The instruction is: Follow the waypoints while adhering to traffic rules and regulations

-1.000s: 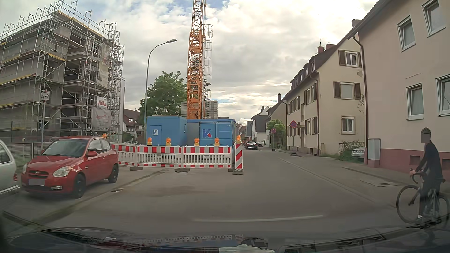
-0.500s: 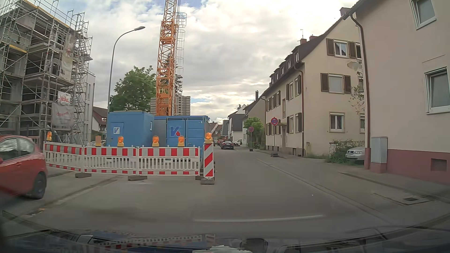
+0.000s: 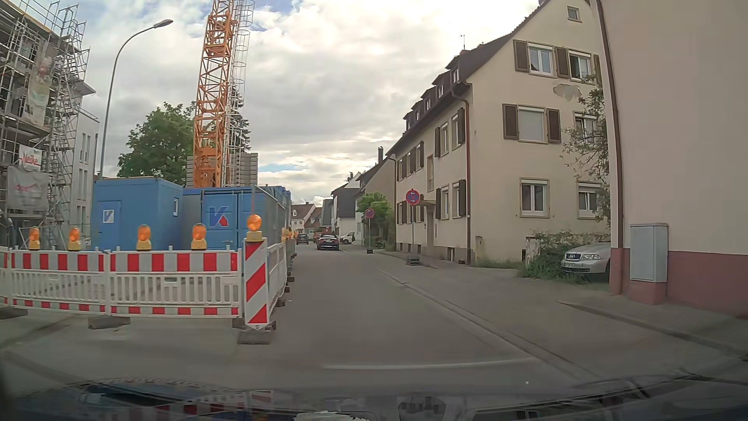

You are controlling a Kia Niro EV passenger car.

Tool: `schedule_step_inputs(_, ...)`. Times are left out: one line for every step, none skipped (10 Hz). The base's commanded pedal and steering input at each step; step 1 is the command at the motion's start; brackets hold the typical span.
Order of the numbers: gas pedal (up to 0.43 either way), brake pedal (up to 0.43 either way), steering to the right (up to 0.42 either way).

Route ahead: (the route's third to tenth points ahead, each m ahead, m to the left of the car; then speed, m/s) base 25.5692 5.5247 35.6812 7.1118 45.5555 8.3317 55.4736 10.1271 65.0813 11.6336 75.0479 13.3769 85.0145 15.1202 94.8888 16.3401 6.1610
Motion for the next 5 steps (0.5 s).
schedule_step_inputs(0.110, 0.000, 0.062)
schedule_step_inputs(0.110, 0.000, 0.036)
schedule_step_inputs(0.110, 0.000, 0.005)
schedule_step_inputs(0.110, 0.000, -0.018)
schedule_step_inputs(0.110, 0.000, -0.038)
